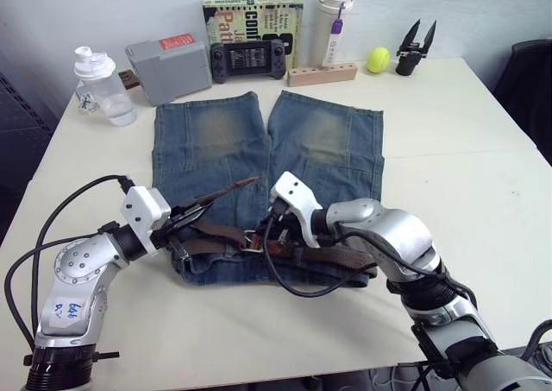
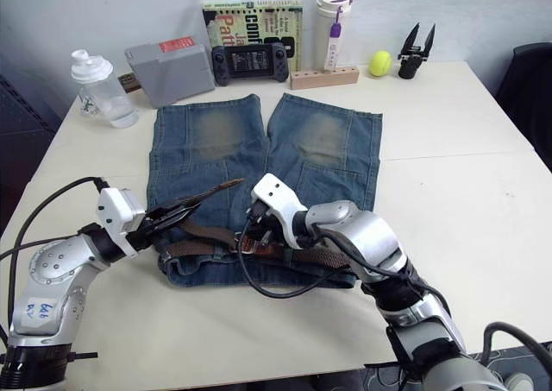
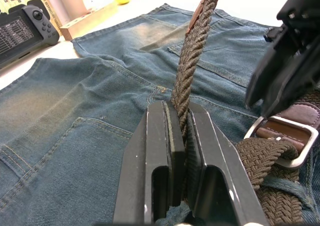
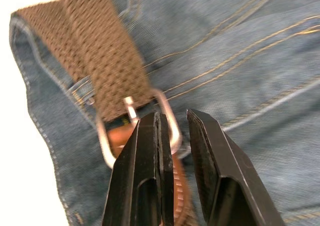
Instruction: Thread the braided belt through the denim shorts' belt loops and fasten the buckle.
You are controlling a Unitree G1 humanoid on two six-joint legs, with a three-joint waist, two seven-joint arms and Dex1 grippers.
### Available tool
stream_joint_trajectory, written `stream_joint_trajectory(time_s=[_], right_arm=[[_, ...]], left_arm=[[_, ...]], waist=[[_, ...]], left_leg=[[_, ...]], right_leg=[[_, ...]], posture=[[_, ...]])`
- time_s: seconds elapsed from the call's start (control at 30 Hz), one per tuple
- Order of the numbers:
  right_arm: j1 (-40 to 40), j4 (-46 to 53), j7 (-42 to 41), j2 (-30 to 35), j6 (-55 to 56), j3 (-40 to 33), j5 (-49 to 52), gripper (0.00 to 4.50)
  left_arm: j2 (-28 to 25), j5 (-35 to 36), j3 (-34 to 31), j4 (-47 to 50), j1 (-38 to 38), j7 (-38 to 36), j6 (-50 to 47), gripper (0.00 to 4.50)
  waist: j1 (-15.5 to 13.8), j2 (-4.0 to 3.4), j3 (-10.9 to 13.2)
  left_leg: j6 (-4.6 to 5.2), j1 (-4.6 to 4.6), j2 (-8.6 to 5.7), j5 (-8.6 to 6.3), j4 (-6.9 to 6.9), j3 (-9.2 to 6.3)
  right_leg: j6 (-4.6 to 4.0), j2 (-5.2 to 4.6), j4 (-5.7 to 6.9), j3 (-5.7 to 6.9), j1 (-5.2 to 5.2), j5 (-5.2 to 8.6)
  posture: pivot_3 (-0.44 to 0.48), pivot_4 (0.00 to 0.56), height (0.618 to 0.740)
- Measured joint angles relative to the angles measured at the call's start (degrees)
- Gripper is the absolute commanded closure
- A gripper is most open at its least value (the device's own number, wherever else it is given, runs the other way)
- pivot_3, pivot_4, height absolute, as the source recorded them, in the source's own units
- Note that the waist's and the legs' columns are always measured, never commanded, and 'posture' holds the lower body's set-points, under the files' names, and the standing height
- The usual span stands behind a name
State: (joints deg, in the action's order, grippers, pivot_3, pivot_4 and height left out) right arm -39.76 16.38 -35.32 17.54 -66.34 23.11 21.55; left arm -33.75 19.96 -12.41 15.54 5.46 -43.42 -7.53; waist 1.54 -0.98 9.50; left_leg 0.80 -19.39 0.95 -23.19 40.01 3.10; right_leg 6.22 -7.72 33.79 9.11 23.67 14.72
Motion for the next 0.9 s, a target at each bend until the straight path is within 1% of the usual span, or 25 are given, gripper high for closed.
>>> stream_joint_trajectory(time_s=[0.4,0.53,0.77,0.9], right_arm=[[-0.27,-0.87,0.31,-0.63,0.75,3.1,-0.74,3.64],[-2.34,-3.42,-0.85,-0.55,2.11,5.41,-1.42,3.64],[-5.01,-7.49,-3.69,-1.2,2.56,7.01,-1.48,3.64],[-6.93,-9.23,-5.61,-0.49,2.52,8.43,-1.56,3.64]], left_arm=[[0.0,0.0,0.35,0.0,0.32,0.01,0.0,4.5],[0.0,0.0,0.63,-0.01,0.76,0.01,0.0,4.5],[0.0,-0.01,1.04,0.0,1.24,0.02,0.01,4.5],[0.0,-0.01,1.23,-0.02,2.65,0.0,0.02,4.5]], waist=[[-0.01,0.0,0.0],[0.03,0.0,0.0],[0.1,0.0,-0.01],[0.09,0.0,-0.01]], left_leg=[[0.0,0.0,0.0,0.0,0.0,0.0],[0.0,0.05,0.01,0.0,0.0,0.0],[0.0,0.1,0.02,0.0,-0.01,0.03],[0.0,0.1,0.02,0.0,-0.01,0.03]], right_leg=[[0.0,0.0,0.0,0.0,0.0,0.0],[0.0,0.01,0.02,0.0,-0.01,0.0],[-0.01,0.02,0.04,-0.02,-0.03,0.0],[-0.01,0.01,0.04,-0.02,-0.03,0.0]], posture=[[0.0,0.15,0.726],[0.0,0.15,0.726],[0.0,0.15,0.726],[0.0,0.15,0.726]])
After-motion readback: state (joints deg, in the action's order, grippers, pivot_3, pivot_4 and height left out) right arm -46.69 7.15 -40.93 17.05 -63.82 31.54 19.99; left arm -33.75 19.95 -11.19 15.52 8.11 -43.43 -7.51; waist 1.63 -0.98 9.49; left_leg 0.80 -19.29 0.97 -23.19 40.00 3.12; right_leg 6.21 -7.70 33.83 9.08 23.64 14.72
